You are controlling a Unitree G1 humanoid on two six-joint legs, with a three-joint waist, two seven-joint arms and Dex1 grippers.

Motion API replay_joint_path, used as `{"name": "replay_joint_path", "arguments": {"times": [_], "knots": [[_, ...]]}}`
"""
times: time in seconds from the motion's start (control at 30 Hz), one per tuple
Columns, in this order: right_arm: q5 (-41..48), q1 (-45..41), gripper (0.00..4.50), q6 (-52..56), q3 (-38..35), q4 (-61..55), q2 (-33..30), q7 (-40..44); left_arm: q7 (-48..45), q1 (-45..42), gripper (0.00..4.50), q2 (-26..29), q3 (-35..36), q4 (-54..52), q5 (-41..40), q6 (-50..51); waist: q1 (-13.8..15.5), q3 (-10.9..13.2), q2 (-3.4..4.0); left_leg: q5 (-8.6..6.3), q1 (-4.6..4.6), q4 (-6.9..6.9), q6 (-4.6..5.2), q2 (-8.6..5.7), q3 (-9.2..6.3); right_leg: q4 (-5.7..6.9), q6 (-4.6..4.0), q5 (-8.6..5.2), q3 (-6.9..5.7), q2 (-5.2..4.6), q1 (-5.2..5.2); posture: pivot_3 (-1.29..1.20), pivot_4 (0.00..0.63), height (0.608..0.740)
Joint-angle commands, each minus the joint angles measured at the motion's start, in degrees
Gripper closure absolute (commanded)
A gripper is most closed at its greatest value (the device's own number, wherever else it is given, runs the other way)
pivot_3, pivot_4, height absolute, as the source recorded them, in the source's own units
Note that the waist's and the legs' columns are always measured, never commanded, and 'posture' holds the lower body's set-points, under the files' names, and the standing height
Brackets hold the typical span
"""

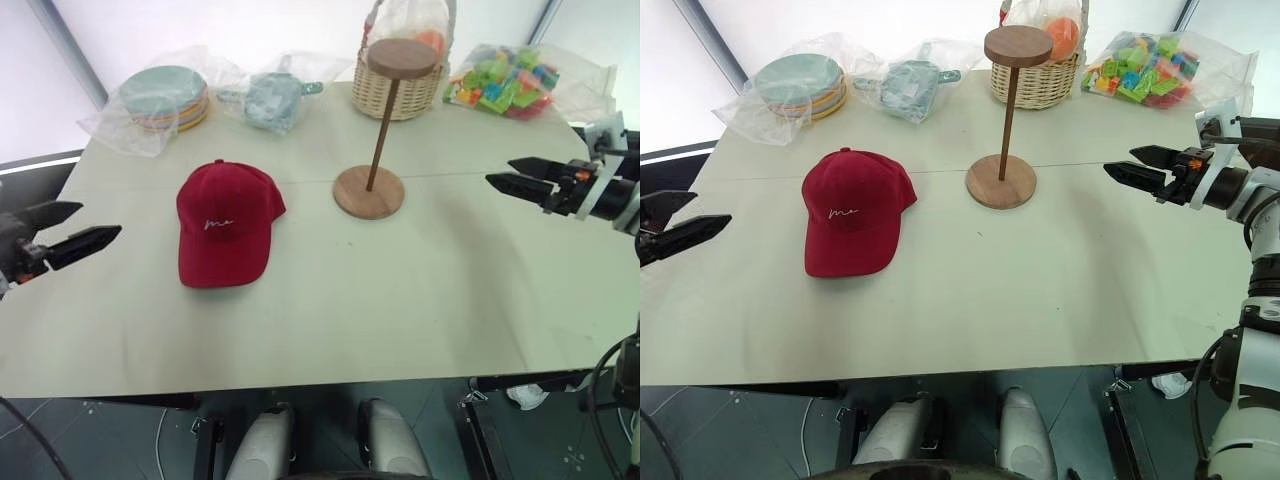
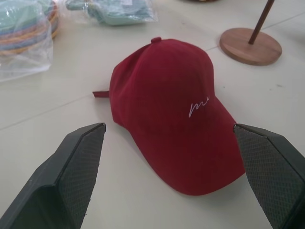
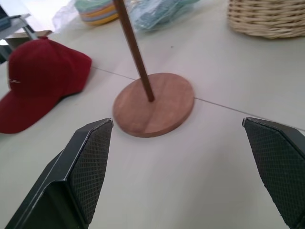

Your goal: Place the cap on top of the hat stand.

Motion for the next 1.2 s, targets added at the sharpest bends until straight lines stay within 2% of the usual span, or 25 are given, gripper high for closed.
{"name": "replay_joint_path", "arguments": {"times": [0.03, 0.13, 0.27, 0.53, 0.63, 0.77, 0.87, 1.07, 1.2], "knots": [[8.09, 1.19, 0.0, 10.87, -1.86, -13.04, -4.45, 5.21, 0.35, 1.18, 0.04, 0.39, 3.04, -3.26, -0.67, 0.95, 0.09, 0.03, 0.05, 0.0, 0.0, 0.0, 0.0, 0.01, 0.0, 0.0, 0.0, 0.0, 0.03, 0.0, -0.01, 0.0, 0.15, 0.74], [13.51, 1.71, 0.0, 19.64, -1.97, -21.74, -8.86, 7.63, 0.11, 2.02, 0.04, 0.33, 3.31, -2.96, -0.21, 0.66, 0.23, 0.05, 0.09, -0.02, -0.03, -0.01, 0.03, 0.01, -0.02, -0.01, 0.0, 0.0, 0.02, -0.01, -0.03, 0.0, 0.15, 0.74], [20.41, -1.77, 0.0, 27.41, -4.22, -26.86, -10.1, 6.17, 0.33, 2.26, 0.04, -0.05, 2.09, -2.32, 0.52, -0.24, 0.18, 0.05, 0.08, -0.19, 0.02, 0.0, 0.33, 0.02, -0.02, -0.08, -0.01, 0.0, 0.01, -0.01, 0.06, 0.0, 0.15, 0.74], [22.07, -0.77, 0.0, 26.08, -4.2, -30.63, -8.06, 3.18, 1.5, 0.64, 0.04, -0.3, -2.16, -0.93, 3.81, -3.89, 0.36, 0.04, 0.06, -0.2, 0.0, 0.0, 0.34, 0.04, -0.01, -0.08, 0.0, 0.0, 0.0, -0.02, 0.04, 0.0, 0.15, 0.74], [21.01, 0.69, 0.0, 23.89, -3.1, -30.48, -8.37, 4.01, 1.8, -1.58, 0.04, 1.0, -5.35, 2.01, 8.91, -10.08, 0.35, 0.04, 0.06, -0.2, 0.0, 0.0, 0.34, 0.03, 0.0, -0.09, 0.0, 0.0, -0.01, -0.02, 0.04, 0.0, 0.15, 0.74], [20.29, 1.87, 0.0, 21.48, -1.91, -30.33, -8.51, 4.81, -6.41, 3.12, 0.04, 2.94, -9.85, 0.4, 16.05, -23.15, 0.1, 0.04, 0.07, -0.13, -0.01, -0.01, 0.21, 0.03, 0.04, -0.12, 0.0, 0.0, 0.0, -0.02, 0.03, 0.0, 0.15, 0.74], [18.82, 2.85, 0.0, 19.46, -0.83, -29.42, -9.02, 5.47, -9.35, 5.51, 0.04, 2.39, -12.41, 0.84, 21.43, -34.87, 0.1, 0.04, 0.1, -0.08, -0.01, -0.09, 0.11, 0.05, 0.08, -0.27, 0.0, 0.0, 0.02, -0.03, 0.03, 0.0, 0.15, 0.74], [16.56, 3.78, 0.0, 16.73, -0.34, -26.21, -9.53, 6.16, -6.76, 7.51, 0.04, -3.76, -16.32, 2.26, 28.88, -51.45, 0.34, 0.03, 0.11, -0.21, -0.03, -0.1, 0.34, 0.06, 0.08, -0.46, -0.01, 0.02, -0.02, -0.04, 0.1, 0.0, 0.15, 0.74], [14.79, 4.13, 0.0, 14.93, 0.33, -23.41, -9.34, 6.36, -3.47, 9.04, 0.04, -7.04, -20.59, 6.32, 37.4, -67.46, 0.28, 0.03, 0.11, -0.2, -0.06, -0.09, 0.33, 0.06, 0.08, -0.52, -0.02, 0.03, -0.04, -0.04, 0.11, 0.0, 0.15, 0.74]]}}
